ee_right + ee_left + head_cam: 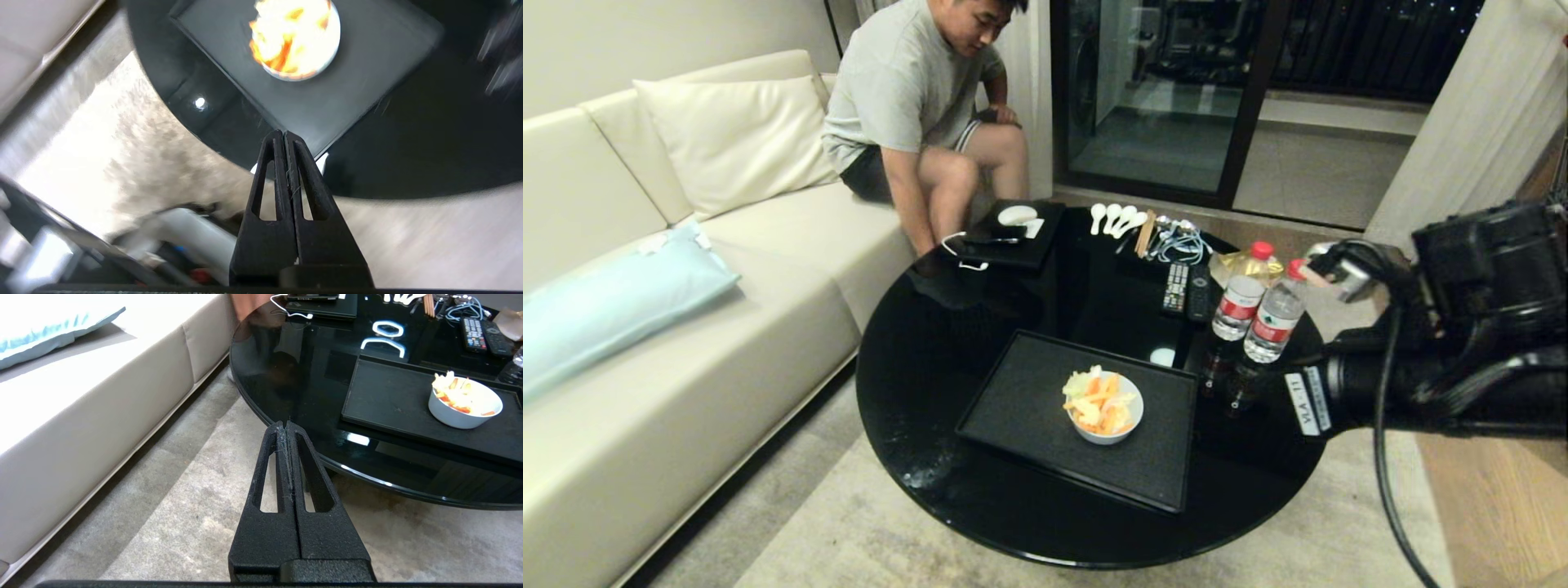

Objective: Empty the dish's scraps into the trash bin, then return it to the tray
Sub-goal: Pick up the bowl with leftover food

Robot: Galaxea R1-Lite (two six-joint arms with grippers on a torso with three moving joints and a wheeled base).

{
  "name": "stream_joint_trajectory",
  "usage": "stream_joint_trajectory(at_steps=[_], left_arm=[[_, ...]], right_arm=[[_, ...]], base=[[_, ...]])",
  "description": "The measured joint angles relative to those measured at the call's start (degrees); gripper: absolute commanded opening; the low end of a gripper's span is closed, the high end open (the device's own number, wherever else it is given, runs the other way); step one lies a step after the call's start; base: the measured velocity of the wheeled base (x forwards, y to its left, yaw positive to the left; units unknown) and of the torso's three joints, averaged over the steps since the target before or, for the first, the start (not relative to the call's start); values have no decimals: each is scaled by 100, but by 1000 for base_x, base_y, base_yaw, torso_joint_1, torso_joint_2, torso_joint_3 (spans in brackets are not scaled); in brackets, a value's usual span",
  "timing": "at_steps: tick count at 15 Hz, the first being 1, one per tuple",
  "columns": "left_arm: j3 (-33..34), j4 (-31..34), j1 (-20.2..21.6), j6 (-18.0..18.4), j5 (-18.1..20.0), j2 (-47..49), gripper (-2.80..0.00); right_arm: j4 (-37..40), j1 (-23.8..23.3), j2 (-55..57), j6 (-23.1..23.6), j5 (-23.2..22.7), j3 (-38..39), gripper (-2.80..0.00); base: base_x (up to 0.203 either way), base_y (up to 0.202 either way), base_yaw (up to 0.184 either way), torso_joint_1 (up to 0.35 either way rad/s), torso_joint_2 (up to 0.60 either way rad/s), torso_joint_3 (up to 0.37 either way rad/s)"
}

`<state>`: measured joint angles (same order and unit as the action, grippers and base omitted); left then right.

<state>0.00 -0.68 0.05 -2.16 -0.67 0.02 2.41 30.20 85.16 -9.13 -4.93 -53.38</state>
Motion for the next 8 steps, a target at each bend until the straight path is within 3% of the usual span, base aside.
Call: stream_joint_trajectory(at_steps=[2, 3, 8], left_arm=[[0, 2, 0, 1, -1, 0, -280], [0, 0, 0, -1, -1, 0, -280], [0, 2, 0, -1, -2, 0, -280]], right_arm=[[102, 312, 511, -1033, 503, -334, -280], [216, 441, 740, -1434, 664, -545, 0], [536, 976, 1704, -2474, 1005, -1311, 0]], base=[[0, 0, 0, 0, 0, 0], [0, 0, 0, 0, 0, 0], [0, 0, 0, 0, 0, 0]])
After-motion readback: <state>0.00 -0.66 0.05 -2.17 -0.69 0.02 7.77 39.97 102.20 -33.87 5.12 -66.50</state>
